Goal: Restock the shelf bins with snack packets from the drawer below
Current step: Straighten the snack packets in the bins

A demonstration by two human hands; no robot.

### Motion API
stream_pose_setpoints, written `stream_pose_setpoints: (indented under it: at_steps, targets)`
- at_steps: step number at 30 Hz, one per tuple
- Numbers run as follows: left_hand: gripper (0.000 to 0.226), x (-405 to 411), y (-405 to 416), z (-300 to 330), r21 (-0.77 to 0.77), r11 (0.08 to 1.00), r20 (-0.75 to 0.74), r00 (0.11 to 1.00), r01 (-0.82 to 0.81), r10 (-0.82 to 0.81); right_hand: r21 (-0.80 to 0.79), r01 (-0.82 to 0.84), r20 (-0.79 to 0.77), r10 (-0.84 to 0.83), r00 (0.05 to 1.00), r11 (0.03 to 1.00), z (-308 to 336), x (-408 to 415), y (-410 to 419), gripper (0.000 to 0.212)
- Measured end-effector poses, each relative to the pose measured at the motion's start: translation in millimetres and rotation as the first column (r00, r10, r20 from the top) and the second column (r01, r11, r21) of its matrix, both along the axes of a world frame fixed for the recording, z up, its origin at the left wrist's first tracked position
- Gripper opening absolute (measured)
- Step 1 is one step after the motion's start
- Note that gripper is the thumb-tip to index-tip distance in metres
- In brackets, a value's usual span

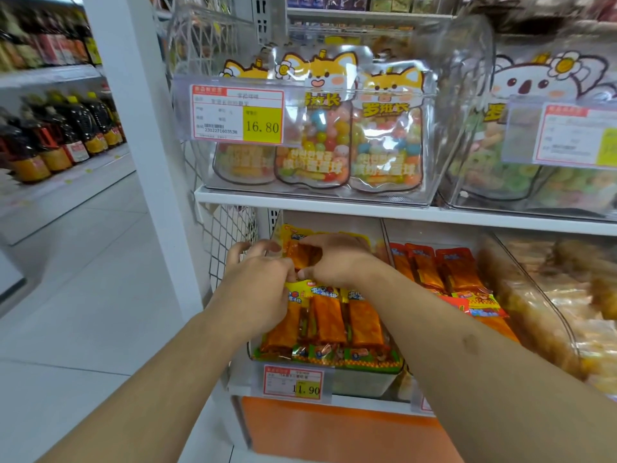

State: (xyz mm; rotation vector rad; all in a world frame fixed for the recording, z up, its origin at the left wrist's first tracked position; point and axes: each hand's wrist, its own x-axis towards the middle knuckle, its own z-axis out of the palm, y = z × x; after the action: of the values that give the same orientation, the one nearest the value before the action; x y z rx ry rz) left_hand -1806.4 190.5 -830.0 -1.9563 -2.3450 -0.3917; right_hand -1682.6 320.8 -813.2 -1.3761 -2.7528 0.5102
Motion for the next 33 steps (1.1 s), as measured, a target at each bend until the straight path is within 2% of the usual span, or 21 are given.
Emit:
stream_pose_setpoints:
  at_steps: [3,7,16,20,23,27,33]
  targets:
    - [0.010,3,0,2,0.004,0.999,0.009,0.999,-0.050,0.049,0.043,0.010,-0.012,-0.010,1.000,0.999,-5,-1,2,0.075]
    - [0.012,5,0,4,0.019,0.997,-0.001,0.997,-0.076,0.076,0.097,0.023,-0.030,-0.021,0.999,0.995,-9,-3,3,0.069]
    - [0.021,9,17,2,0.075,0.991,-0.237,0.964,-0.107,0.122,-0.034,0.044,-0.185,-0.049,0.981,0.998,-9,8,5,0.059]
    - [0.022,8,15,0,0.111,0.991,-0.246,0.964,-0.077,0.103,-0.026,0.030,-0.117,-0.033,0.993,0.999,-9,5,4,0.056]
    - [0.021,8,11,-3,0.069,0.998,-0.287,0.957,-0.008,0.028,-0.018,0.002,-0.015,-0.002,1.000,1.000,-10,4,0,0.064]
    - [0.026,3,-6,-4,0.034,0.994,-0.283,0.955,0.107,-0.093,0.033,-0.036,0.035,0.035,0.999,0.999,-15,4,0,0.070]
    - [0.039,4,-21,3,-0.080,0.989,-0.246,0.960,0.121,-0.137,0.072,-0.042,0.076,0.037,0.996,0.997,-18,8,-1,0.067]
